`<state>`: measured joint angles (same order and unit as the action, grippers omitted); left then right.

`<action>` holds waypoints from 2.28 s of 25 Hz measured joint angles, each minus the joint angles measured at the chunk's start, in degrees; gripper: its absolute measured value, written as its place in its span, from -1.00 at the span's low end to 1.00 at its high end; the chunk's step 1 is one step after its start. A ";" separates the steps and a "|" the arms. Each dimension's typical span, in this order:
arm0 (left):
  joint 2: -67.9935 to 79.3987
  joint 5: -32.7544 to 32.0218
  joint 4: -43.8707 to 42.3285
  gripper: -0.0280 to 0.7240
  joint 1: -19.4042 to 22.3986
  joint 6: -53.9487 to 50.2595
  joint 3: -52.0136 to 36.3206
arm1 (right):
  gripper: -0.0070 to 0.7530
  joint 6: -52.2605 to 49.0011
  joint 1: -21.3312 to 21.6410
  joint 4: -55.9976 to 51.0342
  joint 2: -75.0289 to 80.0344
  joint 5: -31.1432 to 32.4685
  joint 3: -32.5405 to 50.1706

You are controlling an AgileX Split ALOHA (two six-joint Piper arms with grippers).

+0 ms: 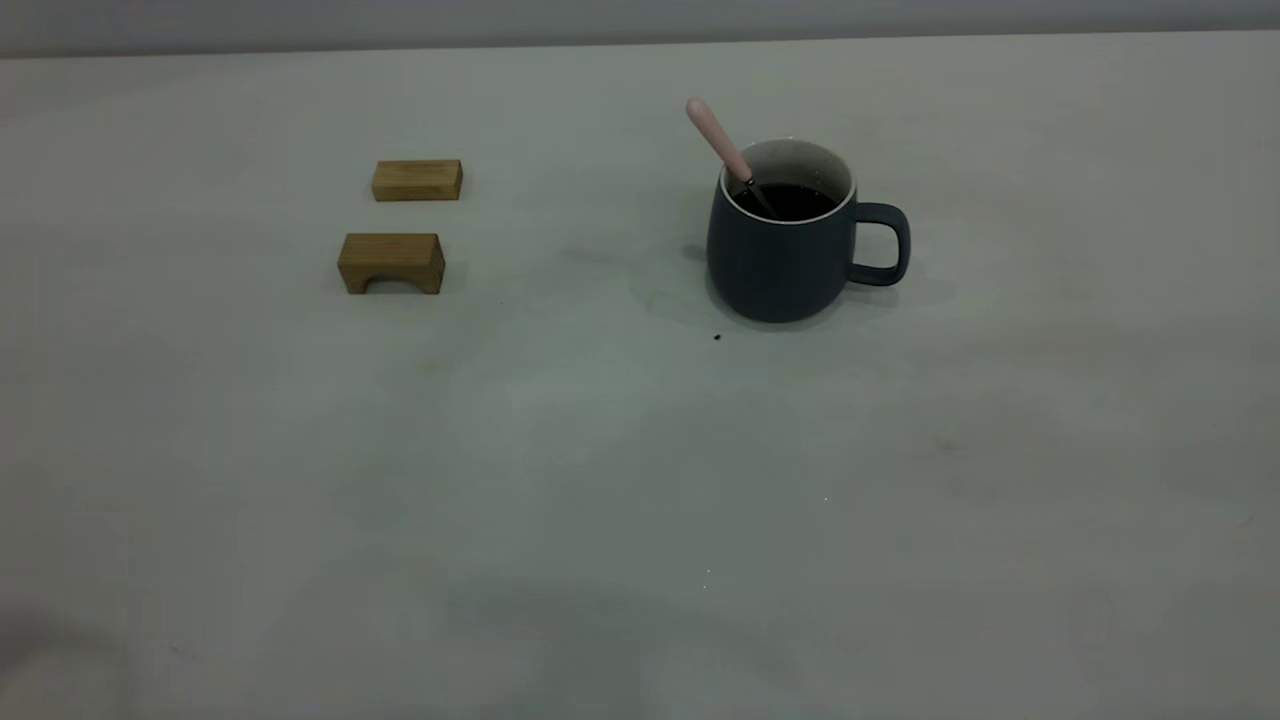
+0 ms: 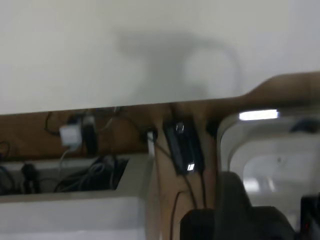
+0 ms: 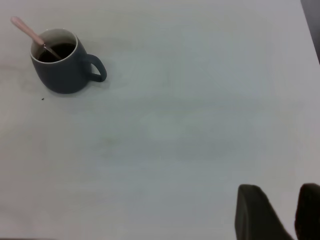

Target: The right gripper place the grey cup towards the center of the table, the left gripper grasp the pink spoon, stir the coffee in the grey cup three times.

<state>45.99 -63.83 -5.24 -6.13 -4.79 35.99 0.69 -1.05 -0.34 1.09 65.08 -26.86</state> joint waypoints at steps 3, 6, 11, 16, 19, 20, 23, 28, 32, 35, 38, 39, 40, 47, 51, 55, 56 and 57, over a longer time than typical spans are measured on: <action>-8.67 1.68 0.20 0.30 1.98 0.00 -3.67 | -0.35 -0.05 0.00 0.00 0.00 0.00 0.00; -16.13 2.49 0.82 0.30 2.22 0.00 -6.20 | -0.35 -0.05 0.00 0.00 0.00 0.00 0.00; -27.12 1.62 1.35 0.30 2.74 0.00 -7.08 | -0.35 -0.05 0.00 0.00 0.00 0.00 0.00; -35.84 0.07 1.70 0.30 2.74 0.00 -8.00 | -0.35 0.00 0.00 0.00 0.00 0.00 0.00; -39.70 -0.17 1.71 0.30 2.74 0.00 -8.07 | -0.35 0.00 0.00 0.00 0.00 0.00 0.00; -40.84 -0.17 1.71 0.30 2.74 0.00 -8.07 | -0.35 0.00 0.00 0.00 0.00 0.00 0.00; -43.80 -0.30 1.71 0.30 3.27 0.00 -8.07 | -0.35 0.00 0.00 0.00 0.00 0.00 0.00; -46.99 -0.62 1.76 0.30 3.38 0.20 -8.07 | -0.35 0.00 0.00 0.00 0.00 0.00 0.00; -47.05 -0.77 1.76 0.30 3.38 0.24 -8.07 | -0.35 0.00 0.00 0.00 0.00 0.00 0.00; -47.05 -0.77 1.76 0.30 3.38 0.24 -8.07 | -0.35 0.00 0.00 0.00 0.00 0.00 0.00; -47.05 -0.77 1.76 0.30 3.38 0.24 -8.07 | -0.35 0.00 0.00 0.00 0.00 0.00 0.00; -47.05 -0.77 1.76 0.30 3.38 0.24 -8.07 | -0.35 0.00 0.00 0.00 0.00 0.00 0.00; -47.05 -0.77 1.76 0.30 3.38 0.24 -8.07 | -0.35 0.00 0.00 0.00 0.00 0.00 0.00; -47.05 -0.77 1.76 0.30 3.38 0.24 -8.07 | -0.35 0.00 0.00 0.00 0.00 0.00 0.00; -47.05 -0.77 1.76 0.30 3.38 0.24 -8.07 | -0.35 0.00 0.00 0.00 0.00 0.00 0.00; -47.05 -0.81 1.76 0.30 3.38 0.24 -8.07 | -0.35 0.00 0.00 0.00 0.00 0.00 0.00; -47.05 -0.81 1.76 0.30 3.38 0.24 -8.07 | -0.35 0.00 0.00 0.00 0.00 0.00 0.00; -47.05 -0.81 1.76 0.30 3.38 0.24 -8.07 | -0.35 0.00 0.00 0.00 0.00 0.00 0.00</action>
